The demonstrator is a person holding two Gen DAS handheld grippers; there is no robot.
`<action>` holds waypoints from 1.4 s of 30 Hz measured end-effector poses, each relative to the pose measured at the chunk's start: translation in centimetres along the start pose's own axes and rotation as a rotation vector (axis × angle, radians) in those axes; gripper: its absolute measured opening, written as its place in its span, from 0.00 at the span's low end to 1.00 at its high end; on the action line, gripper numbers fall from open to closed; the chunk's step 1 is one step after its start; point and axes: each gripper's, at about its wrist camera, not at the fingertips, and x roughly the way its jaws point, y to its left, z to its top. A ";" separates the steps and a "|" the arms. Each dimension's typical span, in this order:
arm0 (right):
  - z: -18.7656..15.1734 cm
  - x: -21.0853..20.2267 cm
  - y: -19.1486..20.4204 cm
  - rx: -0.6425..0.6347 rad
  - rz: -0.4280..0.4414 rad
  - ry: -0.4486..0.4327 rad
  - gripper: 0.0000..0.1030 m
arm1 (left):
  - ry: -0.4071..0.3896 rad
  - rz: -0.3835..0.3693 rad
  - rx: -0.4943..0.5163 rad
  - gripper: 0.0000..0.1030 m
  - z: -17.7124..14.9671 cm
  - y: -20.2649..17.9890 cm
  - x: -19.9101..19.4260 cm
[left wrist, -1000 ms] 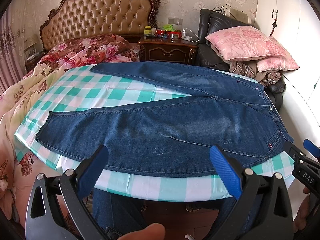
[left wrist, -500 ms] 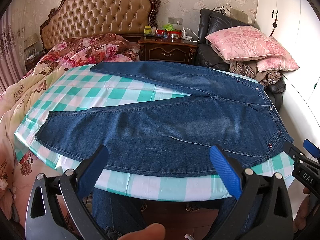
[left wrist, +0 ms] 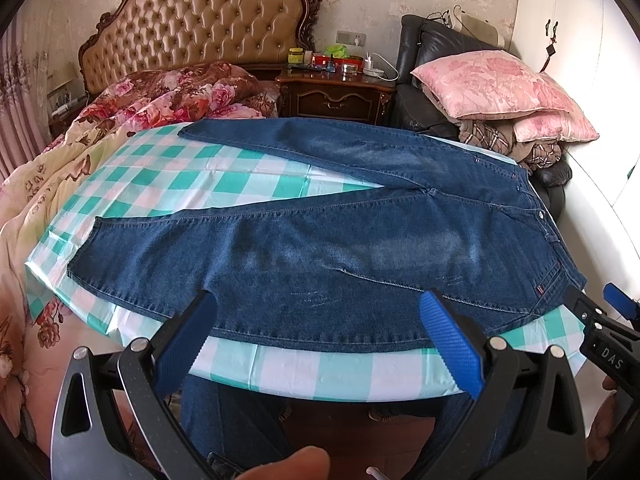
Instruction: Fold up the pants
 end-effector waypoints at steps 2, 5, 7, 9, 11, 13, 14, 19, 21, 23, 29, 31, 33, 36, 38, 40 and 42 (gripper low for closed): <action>0.0 0.4 -0.2 0.009 0.004 0.012 0.84 | 0.006 -0.002 -0.006 0.99 -0.1 0.0 0.2; 0.2 1.0 -0.5 0.022 0.016 0.027 0.84 | 0.014 -0.011 -0.014 0.99 0.1 0.3 0.4; 0.6 1.7 -1.1 0.043 0.044 0.048 0.84 | 0.017 -0.018 -0.018 0.99 0.0 0.3 0.6; 1.5 2.7 -2.2 0.070 0.065 0.068 0.84 | 0.017 -0.028 -0.022 0.99 -0.3 0.3 0.9; 2.9 3.9 -3.7 0.093 0.068 0.078 0.84 | 0.023 -0.044 -0.032 0.99 -0.1 0.8 1.4; 5.3 5.7 -6.0 0.122 0.046 0.080 0.84 | 0.030 -0.057 -0.041 0.99 -0.1 1.1 2.0; 6.5 6.6 -7.2 0.135 0.026 0.077 0.84 | 0.035 -0.063 -0.049 0.99 -0.1 1.4 2.3; 14.8 15.1 -15.7 0.239 -0.047 0.111 0.84 | 0.075 -0.070 -0.086 0.98 0.5 2.9 4.2; 17.6 18.8 -18.4 0.263 -0.086 0.140 0.84 | 0.093 -0.070 -0.105 0.98 0.7 3.5 5.0; 20.3 22.8 -20.5 0.269 -0.098 0.162 0.84 | 0.116 -0.077 -0.132 0.98 0.9 4.4 6.0; 24.8 32.3 -23.1 0.246 -0.116 0.226 0.71 | 0.166 -0.030 -0.185 0.98 1.5 6.2 9.0; 25.7 35.3 -23.6 0.242 -0.113 0.245 0.68 | 0.176 -0.008 -0.191 0.98 1.7 6.4 9.8; 26.1 37.2 -24.0 0.249 -0.114 0.262 0.67 | 0.186 0.008 -0.192 0.98 1.9 6.6 10.5; 26.4 39.5 -24.2 0.241 -0.109 0.279 0.60 | 0.204 0.030 -0.200 0.98 2.1 7.1 11.9; 26.7 40.1 -24.0 0.226 -0.107 0.275 0.57 | 0.217 0.041 -0.210 0.98 2.2 7.4 12.8; 27.0 40.7 -23.5 0.199 -0.102 0.272 0.45 | 0.230 0.048 -0.214 0.98 2.2 7.6 13.5; 27.1 41.2 -22.9 0.166 -0.090 0.281 0.31 | 0.239 0.051 -0.218 0.98 2.2 7.7 14.0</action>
